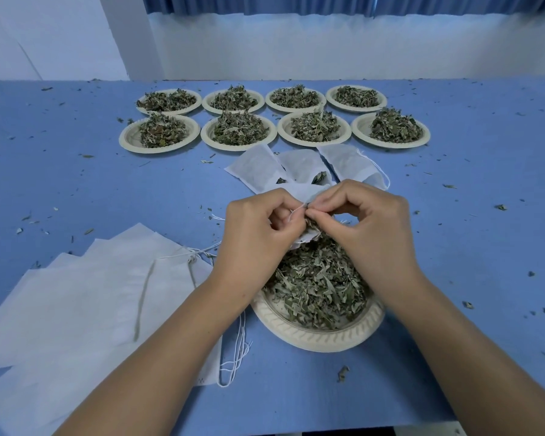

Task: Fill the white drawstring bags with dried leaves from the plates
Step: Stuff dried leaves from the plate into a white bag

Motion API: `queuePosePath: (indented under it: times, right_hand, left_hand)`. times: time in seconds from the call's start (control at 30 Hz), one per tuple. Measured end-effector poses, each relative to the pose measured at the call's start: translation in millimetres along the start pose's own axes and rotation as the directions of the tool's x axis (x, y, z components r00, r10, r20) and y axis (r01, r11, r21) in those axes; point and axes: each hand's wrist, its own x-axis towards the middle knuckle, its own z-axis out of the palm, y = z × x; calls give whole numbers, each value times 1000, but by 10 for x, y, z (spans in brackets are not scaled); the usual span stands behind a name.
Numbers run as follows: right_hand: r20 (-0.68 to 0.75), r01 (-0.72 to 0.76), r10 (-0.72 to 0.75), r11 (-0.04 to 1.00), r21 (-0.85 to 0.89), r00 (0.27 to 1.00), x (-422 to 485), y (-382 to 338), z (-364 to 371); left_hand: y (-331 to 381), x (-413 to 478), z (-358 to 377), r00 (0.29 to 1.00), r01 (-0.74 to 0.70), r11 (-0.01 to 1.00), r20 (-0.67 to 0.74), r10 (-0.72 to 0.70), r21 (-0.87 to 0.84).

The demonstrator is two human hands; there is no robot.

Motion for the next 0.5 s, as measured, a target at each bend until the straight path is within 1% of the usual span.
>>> queuePosePath:
  times: [0.03,0.07,0.13,0.17,0.2,0.23,0.3,0.33,0.4,0.5]
  right_hand:
    - [-11,3,-3,999,-41,1000,-2,11,7]
    - [-6,-45,45,999,-25,999,0,12,7]
    - [37,-215,213,973,79,976,26,1,-12]
    - [71,-284,277,952,118,958,43,-3,-26]
    - [114,-325,310,933,152,944,59,0,-44]
    - [167,-345,317,919,189,934,72,-4,-62]
    - [268,-356,284,893,276,921,81,-15,-85]
    - [293,-349,262,887,303,920,81,-15,-89]
    - [277,-327,241,887,327,930,86,-19,-88]
    - [190,-283,226,885,371,956,97,-14,-83]
  left_hand:
    - [-2,0,1,1000,10,1000,-5,-11,-19]
    - [-2,0,2,1000,22,999,-11,-22,-34]
    - [1,-2,7,999,34,998,-22,-35,-43]
    - [2,-3,11,999,37,998,-26,-38,-41]
    - [0,-1,13,999,40,998,-30,-41,-38]
    - [-3,2,14,998,45,998,-35,-46,-37]
    - [-11,12,3,997,56,998,-50,-57,-37]
    - [-15,18,-6,997,59,998,-56,-61,-36]
    - [-16,21,-11,997,60,998,-51,-62,-31]
    - [-15,8,7,998,60,998,-27,-61,-20]
